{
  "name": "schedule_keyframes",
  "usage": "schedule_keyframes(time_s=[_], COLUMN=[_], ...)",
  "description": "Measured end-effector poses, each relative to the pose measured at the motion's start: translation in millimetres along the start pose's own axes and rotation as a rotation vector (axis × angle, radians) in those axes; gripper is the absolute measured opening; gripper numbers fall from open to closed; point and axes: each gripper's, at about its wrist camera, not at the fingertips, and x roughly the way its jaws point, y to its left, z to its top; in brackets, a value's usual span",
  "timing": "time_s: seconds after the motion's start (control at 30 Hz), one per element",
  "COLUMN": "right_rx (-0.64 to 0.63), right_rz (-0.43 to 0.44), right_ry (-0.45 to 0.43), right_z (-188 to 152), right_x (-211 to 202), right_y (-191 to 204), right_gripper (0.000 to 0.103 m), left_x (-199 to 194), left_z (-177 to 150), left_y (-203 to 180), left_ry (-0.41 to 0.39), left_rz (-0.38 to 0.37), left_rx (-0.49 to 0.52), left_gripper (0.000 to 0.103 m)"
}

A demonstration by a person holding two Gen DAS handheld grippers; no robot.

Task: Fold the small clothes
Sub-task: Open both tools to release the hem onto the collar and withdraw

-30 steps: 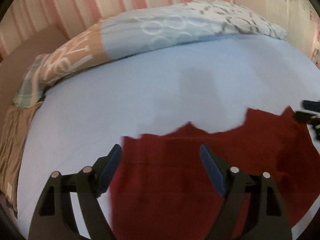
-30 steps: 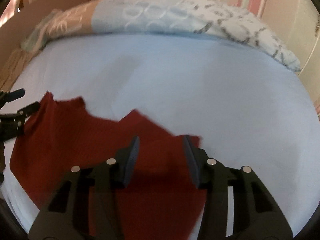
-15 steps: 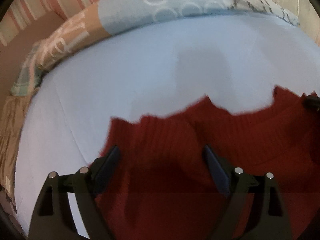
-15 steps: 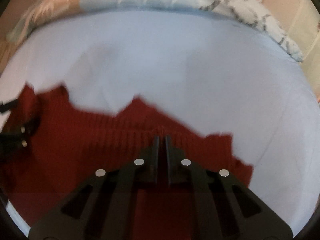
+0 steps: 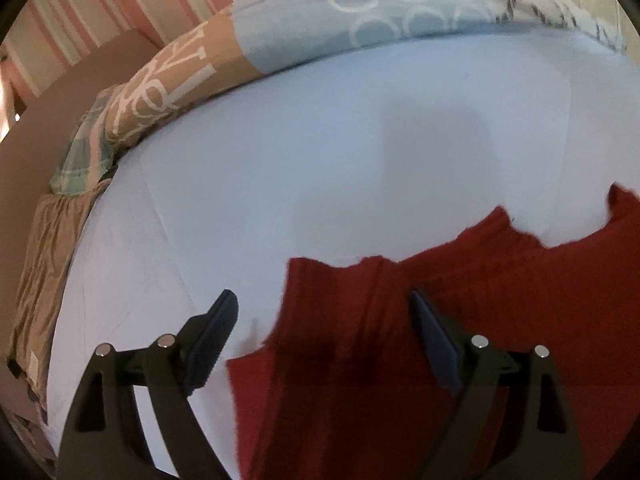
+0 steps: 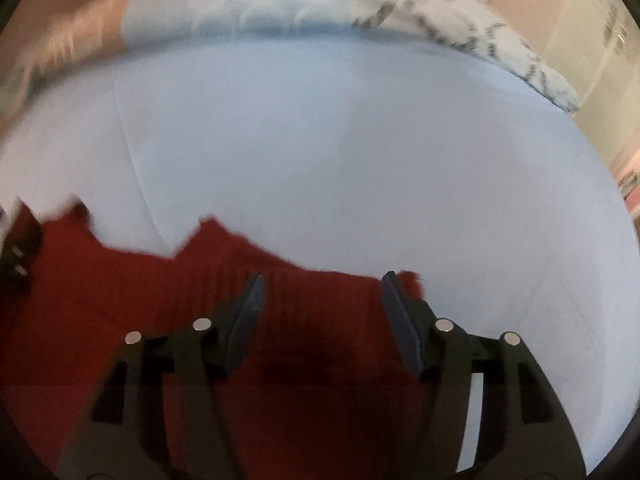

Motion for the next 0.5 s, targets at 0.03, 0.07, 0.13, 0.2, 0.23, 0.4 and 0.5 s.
schedule_keyframes(time_s=[0.03, 0.07, 0.13, 0.2, 0.23, 0.4, 0.5], right_rx=[-0.002, -0.006, -0.064, -0.136, -0.11, 0.086, 0.051], right_rz=[-0.007, -0.011, -0.049, -0.164, -0.19, -0.147, -0.129], right_ry=[-0.017, -0.019, 0.02, 0.097, 0.124, 0.107, 0.038], right_z=[-4.6, -8.3, -20.8, -32.8, -37.5, -33.5, -33.2], right_x=[-10.6, -16.9, -15.9, 5.4, 13.5, -5.9, -40.0], right_y=[-4.2, -5.8, -3.2, -5.3, -15.2, -47.9, -47.8], right_gripper=[0.062, 0.062, 0.06, 0.056, 0.057, 0.071, 0.072], left_x=[-8.6, -19.4, -34.2, -35.9, -31.5, -11.1, -42.9], left_z=[-0.8, -2.2, -5.4, -11.9, -17.1, -43.4, -43.6], left_y=[6.0, 13.3, 17.6, 12.3, 10.1, 36.0, 39.0], left_ry=[-0.021, -0.049, -0.083, -0.07, -0.04, 0.054, -0.028], left_rz=[-0.005, -0.016, -0.039, -0.008, 0.013, -0.012, -0.028], left_rx=[-0.017, -0.044, -0.056, 0.004, 0.023, -0.034, -0.02], left_gripper=[0.088, 0.088, 0.087, 0.088, 0.088, 0.091, 0.09])
